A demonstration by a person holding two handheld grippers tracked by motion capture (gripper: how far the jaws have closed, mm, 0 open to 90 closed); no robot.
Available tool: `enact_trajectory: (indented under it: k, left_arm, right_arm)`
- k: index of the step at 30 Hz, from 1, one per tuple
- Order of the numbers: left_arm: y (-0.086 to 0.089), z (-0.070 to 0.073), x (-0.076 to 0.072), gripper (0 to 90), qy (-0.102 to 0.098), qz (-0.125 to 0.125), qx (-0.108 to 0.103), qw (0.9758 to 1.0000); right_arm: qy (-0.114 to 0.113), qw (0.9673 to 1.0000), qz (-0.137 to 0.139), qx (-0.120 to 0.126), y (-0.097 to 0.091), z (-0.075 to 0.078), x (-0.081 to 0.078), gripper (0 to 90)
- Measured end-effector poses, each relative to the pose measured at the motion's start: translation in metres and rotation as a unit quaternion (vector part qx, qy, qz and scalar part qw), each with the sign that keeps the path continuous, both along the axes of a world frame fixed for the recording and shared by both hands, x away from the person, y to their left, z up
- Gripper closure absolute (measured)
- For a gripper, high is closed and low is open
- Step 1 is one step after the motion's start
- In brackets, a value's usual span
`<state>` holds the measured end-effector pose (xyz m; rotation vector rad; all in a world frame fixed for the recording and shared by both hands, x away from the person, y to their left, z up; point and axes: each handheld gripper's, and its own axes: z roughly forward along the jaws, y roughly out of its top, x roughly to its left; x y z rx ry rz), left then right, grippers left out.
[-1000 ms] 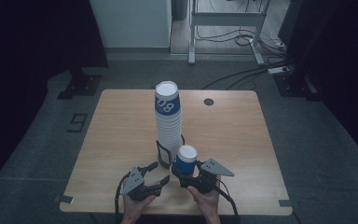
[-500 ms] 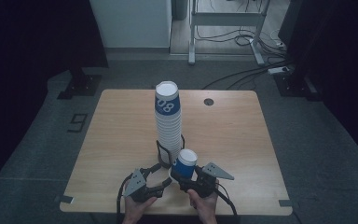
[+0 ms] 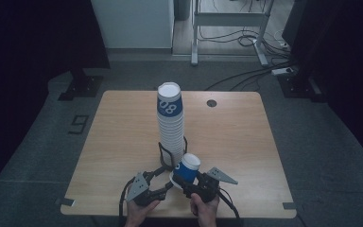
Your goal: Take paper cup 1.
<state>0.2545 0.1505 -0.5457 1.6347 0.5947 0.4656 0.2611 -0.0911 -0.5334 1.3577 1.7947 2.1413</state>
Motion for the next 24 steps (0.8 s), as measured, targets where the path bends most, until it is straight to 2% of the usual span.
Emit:
enact_trajectory:
  k: [1, 8, 19, 24]
  left_arm:
    - [-0.001, 0.0, 0.0, 41.8, -0.002, 0.001, -0.001, 1.0]
    - [-0.003, 0.0, -0.001, 50.2, -0.011, 0.005, 0.004, 0.9999]
    - [-0.011, 0.003, 0.0, 63.3, -0.033, 0.011, 0.017, 0.9992]
    - [-0.014, 0.004, 0.001, 67.0, -0.037, 0.017, 0.011, 0.9991]
  right_arm:
    - [0.008, 0.9999, 0.005, 0.008, 0.001, 0.0, 0.0, 22.8]
    - [0.026, 0.999, 0.016, 0.034, 0.002, 0.0, 0.001, 22.8]
    - [0.044, 0.9976, 0.031, 0.043, 0.006, -0.001, 0.002, 22.7]
    - [0.05, 0.997, 0.045, 0.039, 0.011, 0.0, 0.001, 22.6]
